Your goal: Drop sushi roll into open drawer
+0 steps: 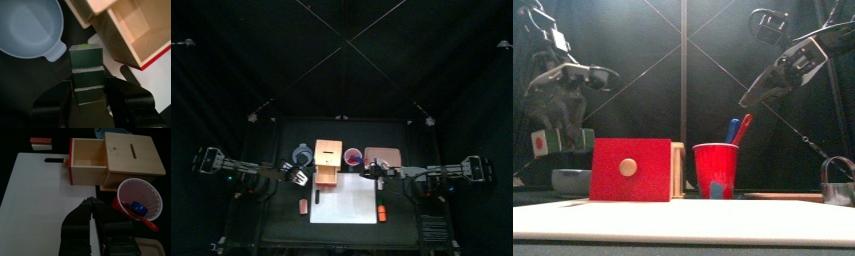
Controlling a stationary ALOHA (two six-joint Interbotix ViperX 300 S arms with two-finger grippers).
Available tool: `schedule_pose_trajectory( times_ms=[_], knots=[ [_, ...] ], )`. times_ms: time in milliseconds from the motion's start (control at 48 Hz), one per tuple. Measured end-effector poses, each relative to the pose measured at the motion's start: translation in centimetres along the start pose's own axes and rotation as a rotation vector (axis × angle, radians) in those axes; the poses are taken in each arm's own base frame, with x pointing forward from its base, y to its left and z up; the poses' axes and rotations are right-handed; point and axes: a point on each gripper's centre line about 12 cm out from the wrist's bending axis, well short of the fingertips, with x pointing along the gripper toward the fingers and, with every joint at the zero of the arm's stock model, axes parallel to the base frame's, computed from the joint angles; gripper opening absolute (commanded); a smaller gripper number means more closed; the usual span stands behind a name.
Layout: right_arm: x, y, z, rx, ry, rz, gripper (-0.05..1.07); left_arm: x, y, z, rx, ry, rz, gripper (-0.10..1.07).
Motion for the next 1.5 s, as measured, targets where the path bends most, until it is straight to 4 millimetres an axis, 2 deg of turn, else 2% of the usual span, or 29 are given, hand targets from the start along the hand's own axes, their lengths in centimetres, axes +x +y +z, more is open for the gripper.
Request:
schedule_pose_trajectory(
  times_ms=[146, 333, 750, 1062, 1188, 1500],
  knots=[
    [0.0, 0.0, 0.0, 0.001, 0.000, 0.001, 0.03, -2.8, 0.5, 1.9, 0.105, -0.046, -0.038, 0.72],
    [0.0, 0.0, 0.0, 0.007, 0.000, 0.001, 0.03, -3.5, 0.0, 4.5, 0.247, -0.016, -0.078, 0.72],
    [0.0, 0.2, -0.2, 0.030, 0.006, 0.004, 0.03, -0.6, -4.3, 8.4, 0.580, 0.100, -0.156, 0.71],
    [0.0, 0.6, -0.2, 0.041, 0.006, 0.017, 0.03, 2.7, -7.0, 10.3, 0.726, 0.206, -0.152, 0.71],
    [0.0, 0.7, -0.4, 0.044, 0.012, 0.022, 0.03, 3.4, -8.0, 11.1, 0.780, 0.212, -0.166, 0.71],
    [0.0, 0.7, -0.6, 0.045, 0.013, 0.022, 0.03, 4.7, -9.5, 11.1, 0.857, 0.265, -0.229, 0.71]
  ],
)
